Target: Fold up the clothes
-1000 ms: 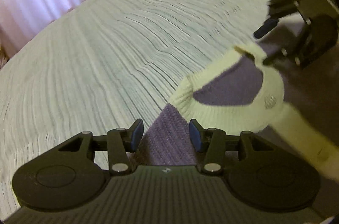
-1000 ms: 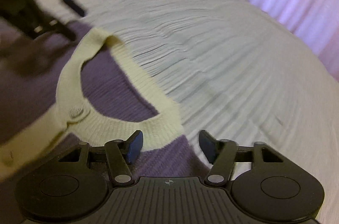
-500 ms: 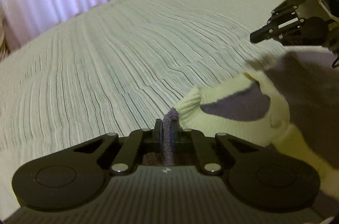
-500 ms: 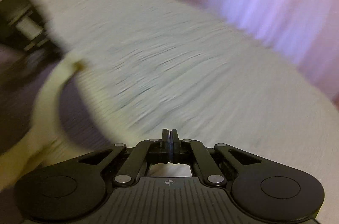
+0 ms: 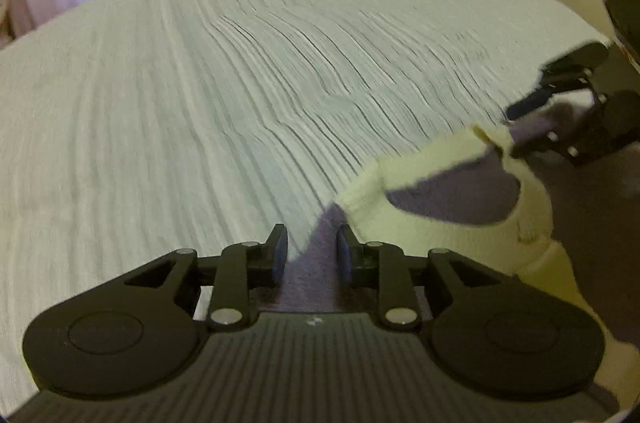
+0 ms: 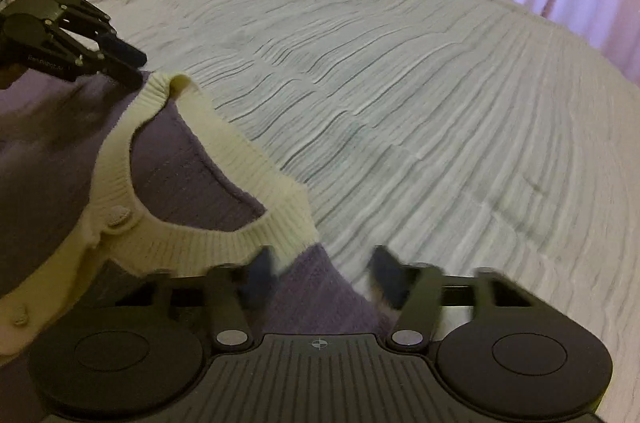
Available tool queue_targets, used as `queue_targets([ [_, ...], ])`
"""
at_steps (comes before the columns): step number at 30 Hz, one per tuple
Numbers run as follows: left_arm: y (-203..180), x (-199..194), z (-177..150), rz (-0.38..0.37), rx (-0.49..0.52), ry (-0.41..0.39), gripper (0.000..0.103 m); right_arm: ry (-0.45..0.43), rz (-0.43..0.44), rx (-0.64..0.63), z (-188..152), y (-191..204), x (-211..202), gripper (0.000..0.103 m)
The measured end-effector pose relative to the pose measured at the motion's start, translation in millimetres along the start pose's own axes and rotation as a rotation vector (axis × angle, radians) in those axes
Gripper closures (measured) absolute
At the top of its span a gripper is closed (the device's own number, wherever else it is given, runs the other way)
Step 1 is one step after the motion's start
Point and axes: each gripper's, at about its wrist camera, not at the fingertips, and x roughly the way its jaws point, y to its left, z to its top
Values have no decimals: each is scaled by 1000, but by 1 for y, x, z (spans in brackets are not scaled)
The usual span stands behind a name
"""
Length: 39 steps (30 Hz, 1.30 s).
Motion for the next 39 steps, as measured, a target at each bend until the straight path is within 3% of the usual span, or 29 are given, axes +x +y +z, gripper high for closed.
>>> queue_targets([
  [2, -10, 3, -2, 9, 73, 5, 90, 18, 25, -49, -2, 7, 7, 65],
  [4, -15, 3, -3, 20, 106, -13, 96, 25, 30, -108, -4, 14, 9, 94],
  [8, -14, -15, 0, 48, 84, -116, 97, -51, -2, -194, -9, 19, -8, 97],
  [10, -7, -22, 2, 49, 25, -162, 97, -128, -41, -163, -6, 13, -23, 97],
  [12, 2, -14, 6, 69, -60, -167, 95, -179, -90, -97, -5, 3, -29, 97],
  [17, -4, 35, 12, 152, -126, -63, 92, -54, -158, 119, -13, -6, 29, 95],
  [18, -10, 33, 14, 178, -109, -66, 91, -54, -171, 157, -13, -5, 31, 88],
  [21, -16, 13, 12, 231, -136, -95, 76, -65, -267, 191, -9, -3, 15, 27],
  [25, -10, -28, 3, 273, -255, -156, 81, -124, -267, 283, -22, -10, -34, 28],
  [27, -16, -49, -11, 223, -285, -153, 92, -136, -231, 328, -35, -5, -59, 28],
  [28, -24, -57, -22, 189, -271, -130, 100, -139, -212, 348, -43, -1, -71, 43],
  [30, -45, -70, -50, 146, -237, -66, 100, -116, -163, 374, -66, 19, -92, 61],
  [35, -98, -102, -137, 118, -214, 127, 101, 31, -180, 354, -140, 93, -135, 61],
  [39, -124, -156, -191, 167, -294, 208, 100, 155, -239, 322, -199, 151, -171, 61],
])
